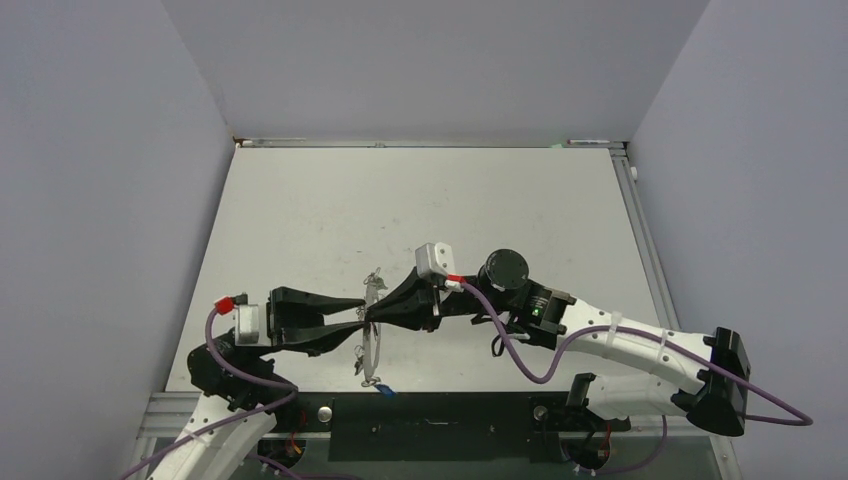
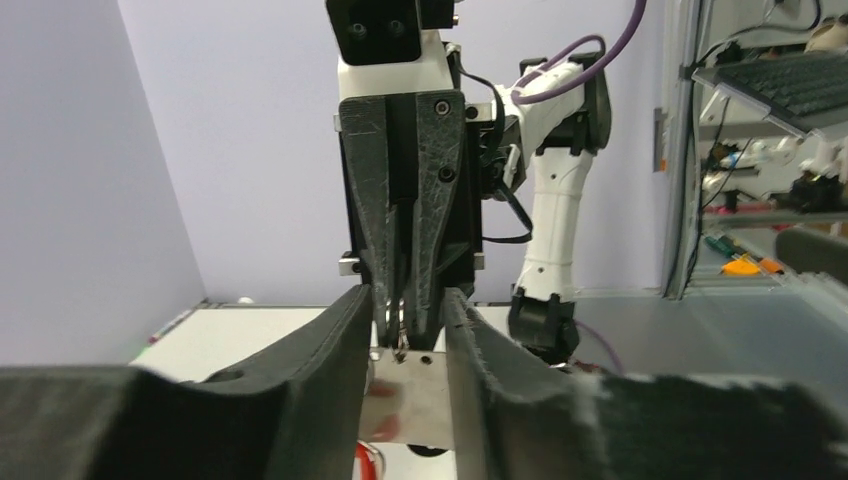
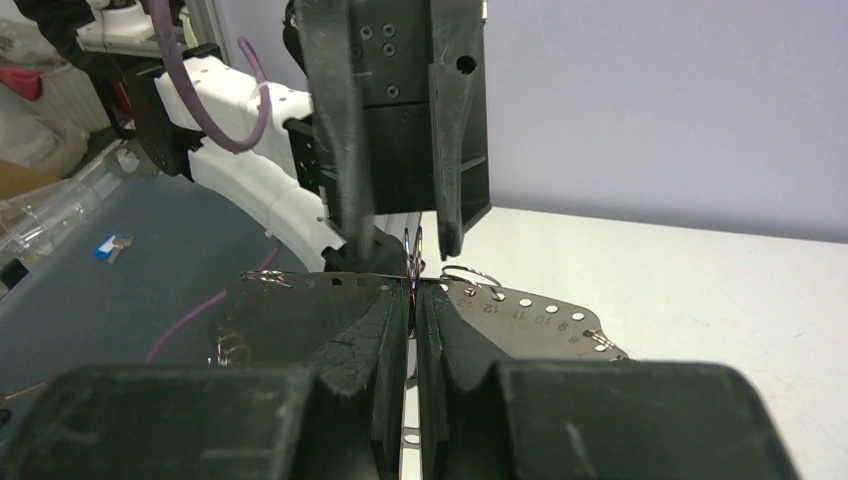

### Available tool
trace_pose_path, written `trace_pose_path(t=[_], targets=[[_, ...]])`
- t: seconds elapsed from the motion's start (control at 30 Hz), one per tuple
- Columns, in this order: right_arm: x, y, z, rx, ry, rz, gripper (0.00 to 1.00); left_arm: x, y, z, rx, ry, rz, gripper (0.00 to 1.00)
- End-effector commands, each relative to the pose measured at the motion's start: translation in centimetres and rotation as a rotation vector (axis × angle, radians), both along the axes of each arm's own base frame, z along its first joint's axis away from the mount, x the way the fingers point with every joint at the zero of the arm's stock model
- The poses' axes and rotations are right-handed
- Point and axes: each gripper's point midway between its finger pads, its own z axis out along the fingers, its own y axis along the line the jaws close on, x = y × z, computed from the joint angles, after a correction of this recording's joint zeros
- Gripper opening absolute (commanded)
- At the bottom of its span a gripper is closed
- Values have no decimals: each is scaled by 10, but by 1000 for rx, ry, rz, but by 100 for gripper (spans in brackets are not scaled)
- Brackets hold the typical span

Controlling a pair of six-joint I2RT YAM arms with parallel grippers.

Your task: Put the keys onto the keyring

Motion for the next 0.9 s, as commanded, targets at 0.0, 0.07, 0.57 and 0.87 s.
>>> trace_pose_path(t=[0.0,0.07,0.57,0.87], targets=[[5,-7,23,-14,-74,-35,5,-3,5,8,22,-67,50,41],[7,-13,17,-79,-105,-50,5,-1,6,4,45,-70,79,52],[16,-47,-42,-550,-84,-125,5,1,-2,-31,317,-125,92,57],[11,-47,-55,-663,-85,-99,5,-3,-21,-44,392,-29,-63,45]])
